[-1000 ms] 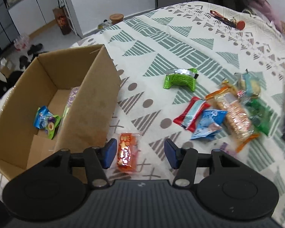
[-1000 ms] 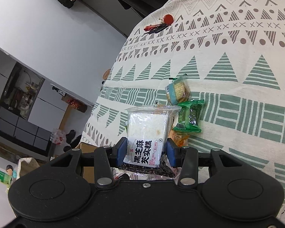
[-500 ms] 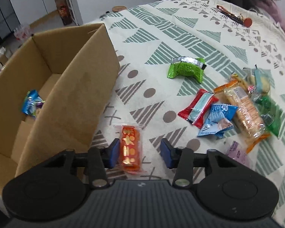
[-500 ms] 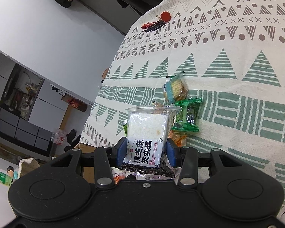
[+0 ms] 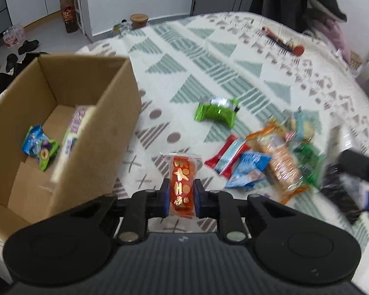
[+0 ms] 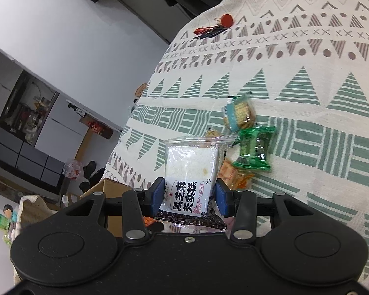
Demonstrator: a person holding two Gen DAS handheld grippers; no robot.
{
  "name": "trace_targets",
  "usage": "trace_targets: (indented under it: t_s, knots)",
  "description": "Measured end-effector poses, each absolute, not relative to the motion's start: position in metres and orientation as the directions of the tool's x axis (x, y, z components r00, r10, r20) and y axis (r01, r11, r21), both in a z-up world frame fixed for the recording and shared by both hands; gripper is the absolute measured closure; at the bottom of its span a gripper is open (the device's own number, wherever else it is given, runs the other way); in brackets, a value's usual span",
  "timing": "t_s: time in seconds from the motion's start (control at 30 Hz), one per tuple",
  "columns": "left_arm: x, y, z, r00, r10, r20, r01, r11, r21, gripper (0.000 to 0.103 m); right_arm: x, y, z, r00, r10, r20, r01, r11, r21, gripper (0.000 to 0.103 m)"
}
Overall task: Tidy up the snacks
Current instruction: 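Carry the orange packet and sesame pack into the box and open both grippers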
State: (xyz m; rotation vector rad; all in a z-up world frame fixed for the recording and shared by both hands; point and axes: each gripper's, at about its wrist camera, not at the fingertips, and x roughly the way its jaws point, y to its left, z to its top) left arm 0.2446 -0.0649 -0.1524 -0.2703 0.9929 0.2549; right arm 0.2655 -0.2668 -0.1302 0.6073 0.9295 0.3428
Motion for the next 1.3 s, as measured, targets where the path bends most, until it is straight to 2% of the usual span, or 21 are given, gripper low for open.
trace_targets:
  t_s: [0.37, 0.77, 1.3]
  knots:
    - [0.23, -0.039, -0.108, 0.589, 0.046, -0.807, -0.307, 0.936, -0.171, 0.085, 0.263, -0.237, -0.117, 0.573, 0.533, -0.622, -0.087, 0.795, 0.601, 0.06]
    - [0.203, 0.016, -0.083, 0.624, 0.046, -0.78, -0.357, 0.905, -0.233, 0.085, 0.256, -0.198, -0.102, 0.575, 0.551, -0.605, -0.162, 0.801, 0.576, 0.06]
    - [0.18, 0.093, -0.083, 0.623, 0.048, -0.781, -0.429, 0.856, -0.29, 0.085, 0.245, -0.132, -0.088, 0.559, 0.561, -0.61, -0.25, 0.816, 0.521, 0.06]
